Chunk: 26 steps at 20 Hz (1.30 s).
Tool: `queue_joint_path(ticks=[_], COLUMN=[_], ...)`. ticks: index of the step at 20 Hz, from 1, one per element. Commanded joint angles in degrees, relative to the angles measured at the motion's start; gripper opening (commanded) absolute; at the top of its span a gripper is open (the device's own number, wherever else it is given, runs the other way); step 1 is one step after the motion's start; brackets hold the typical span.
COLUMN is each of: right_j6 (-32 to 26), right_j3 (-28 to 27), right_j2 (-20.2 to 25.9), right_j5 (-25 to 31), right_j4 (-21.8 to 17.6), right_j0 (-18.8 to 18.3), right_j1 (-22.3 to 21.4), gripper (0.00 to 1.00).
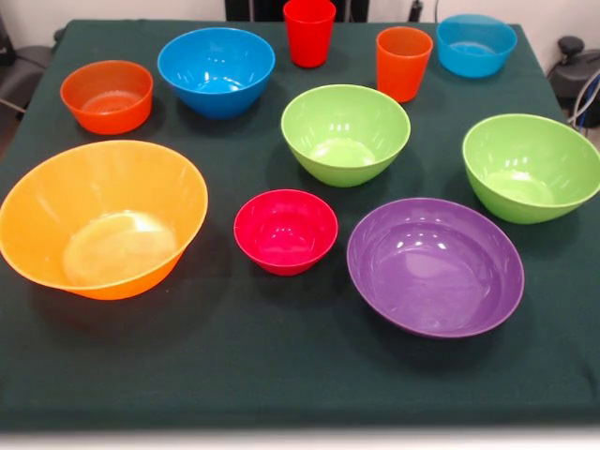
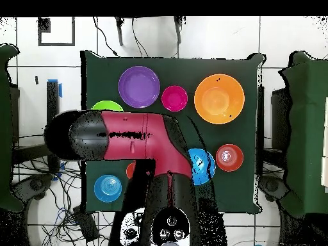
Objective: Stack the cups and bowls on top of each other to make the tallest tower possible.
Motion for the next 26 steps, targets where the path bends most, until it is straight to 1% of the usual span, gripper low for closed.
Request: queue_joint_path(ticks=[1, 5, 6, 8, 11, 16, 18, 22, 26], right_j6=[1.9, 1.8, 1.4, 0.8, -0.4, -2.6, -2.9, -3.2, -3.4], right_j3=[-3.9, -7.3, -8.1, -10.3, -12.8, -22.5, -25.6, -30.6, -34.4], right_j2=[2.9, 3.7, 4.3, 4.4, 5.2, 6.4, 6.5, 6.6, 6.4], right_j5=[3.9, 5.0, 6.1, 6.5, 6.9, 12.5, 13.7, 16.1, 16.3], right_j4=[-2.6, -2.4, -1.7, -2.5, -2.4, -3.7, -4.0, -4.4, -4.8], right_j0=[-1.2, -1.6, -2.0, -2.0, -2.7, -3.5, -3.5, -3.3, -3.0], right_j1=[2.7, 5.1, 5.9, 7.1, 9.2, 14.4, 16.1, 19.0, 21.4], gripper=[1.00, 1.00, 1.00, 1.00, 1.00, 1.00, 1.00, 1.00, 1.00])
